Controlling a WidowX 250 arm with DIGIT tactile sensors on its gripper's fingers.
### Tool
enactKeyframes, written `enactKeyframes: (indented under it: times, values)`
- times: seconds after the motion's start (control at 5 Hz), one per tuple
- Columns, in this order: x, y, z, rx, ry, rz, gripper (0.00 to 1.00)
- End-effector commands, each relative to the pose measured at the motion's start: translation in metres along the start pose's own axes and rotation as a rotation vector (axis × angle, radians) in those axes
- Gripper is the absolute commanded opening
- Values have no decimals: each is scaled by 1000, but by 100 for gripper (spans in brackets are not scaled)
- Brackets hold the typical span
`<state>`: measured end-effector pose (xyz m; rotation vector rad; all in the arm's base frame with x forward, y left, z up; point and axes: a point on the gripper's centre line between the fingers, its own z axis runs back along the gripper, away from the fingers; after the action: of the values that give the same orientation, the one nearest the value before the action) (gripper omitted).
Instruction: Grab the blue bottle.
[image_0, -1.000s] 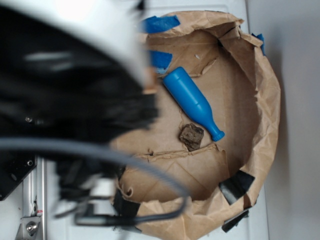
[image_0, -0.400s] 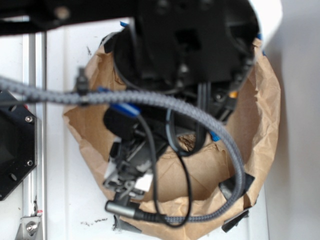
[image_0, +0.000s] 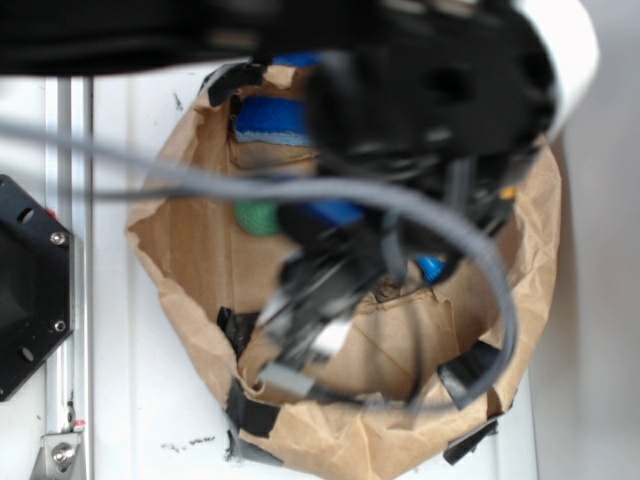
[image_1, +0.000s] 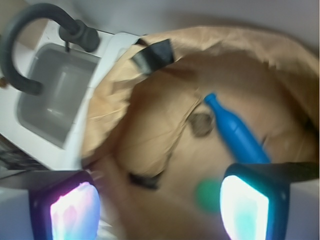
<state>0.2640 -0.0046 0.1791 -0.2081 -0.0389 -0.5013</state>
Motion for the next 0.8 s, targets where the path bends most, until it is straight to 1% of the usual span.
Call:
enactKeyframes:
  times: [0.0,0.2,0.4,0.6]
  values:
    - [4,26,-23,28,-54,-138,100]
    - [-3,33,-45,40,-45,-183,100]
    - [-5,43,-72,49,-87,-269,100]
    - [0,59,-89,86,-54,-258,100]
